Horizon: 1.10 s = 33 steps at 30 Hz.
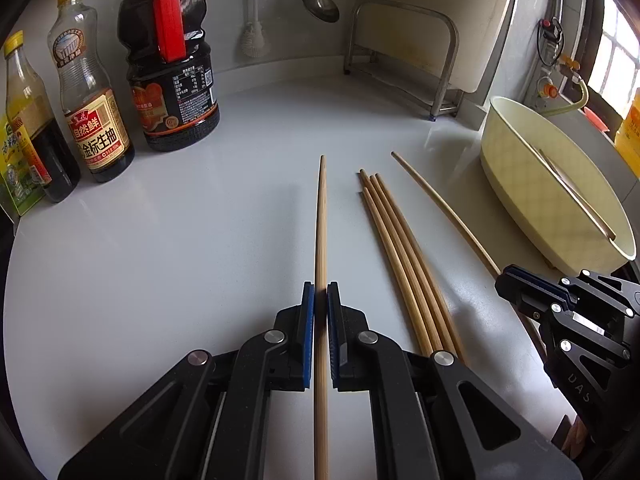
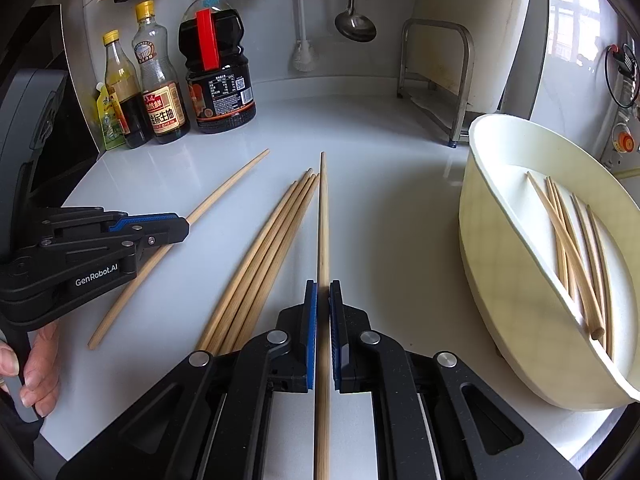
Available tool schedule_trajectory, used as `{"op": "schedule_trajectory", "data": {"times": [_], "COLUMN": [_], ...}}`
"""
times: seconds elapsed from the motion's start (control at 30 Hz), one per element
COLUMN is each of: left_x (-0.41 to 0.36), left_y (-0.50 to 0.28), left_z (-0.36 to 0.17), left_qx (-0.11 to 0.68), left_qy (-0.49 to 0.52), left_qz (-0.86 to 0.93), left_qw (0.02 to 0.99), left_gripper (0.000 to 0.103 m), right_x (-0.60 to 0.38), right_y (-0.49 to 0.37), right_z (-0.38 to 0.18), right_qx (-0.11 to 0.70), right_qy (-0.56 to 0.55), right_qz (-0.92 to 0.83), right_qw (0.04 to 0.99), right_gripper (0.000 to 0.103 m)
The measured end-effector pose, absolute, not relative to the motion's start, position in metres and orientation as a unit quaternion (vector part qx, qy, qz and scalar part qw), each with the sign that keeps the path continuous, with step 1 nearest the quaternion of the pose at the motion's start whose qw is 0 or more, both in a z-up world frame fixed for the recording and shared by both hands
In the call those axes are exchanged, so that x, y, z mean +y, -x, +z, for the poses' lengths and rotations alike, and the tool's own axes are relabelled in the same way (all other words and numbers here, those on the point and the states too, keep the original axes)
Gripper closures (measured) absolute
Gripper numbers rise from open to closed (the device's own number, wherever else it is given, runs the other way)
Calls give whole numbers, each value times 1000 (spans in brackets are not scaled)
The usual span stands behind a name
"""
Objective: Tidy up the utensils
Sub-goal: 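Carry both held chopsticks up and over the cream basin with both tools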
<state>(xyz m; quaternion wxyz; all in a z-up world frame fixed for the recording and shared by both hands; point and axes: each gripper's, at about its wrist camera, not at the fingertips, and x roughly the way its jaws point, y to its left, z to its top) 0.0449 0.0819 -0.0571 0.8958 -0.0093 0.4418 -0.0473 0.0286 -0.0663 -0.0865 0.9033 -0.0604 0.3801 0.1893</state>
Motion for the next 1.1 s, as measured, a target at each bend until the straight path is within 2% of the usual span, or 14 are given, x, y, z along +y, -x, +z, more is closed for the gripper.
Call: {"op": "schedule_trajectory", "data": {"times": [0.53, 1.1], "left_x": [83, 14], "left_y": [-49, -69], "left_z": [-16, 33], "left_qx": [413, 380], "left_qy": [14, -8], "left_qz": [-46, -101], "left_qw": [910, 919], "left_gripper": [96, 96], "right_x": [-80, -157], "right_y": [-13, -11], "right_z": [-42, 11], "right_qx": [329, 269], "right_qy": [31, -28], "right_qz": [193, 130], "right_qw": [924, 954], "right_gripper": [97, 97]}}
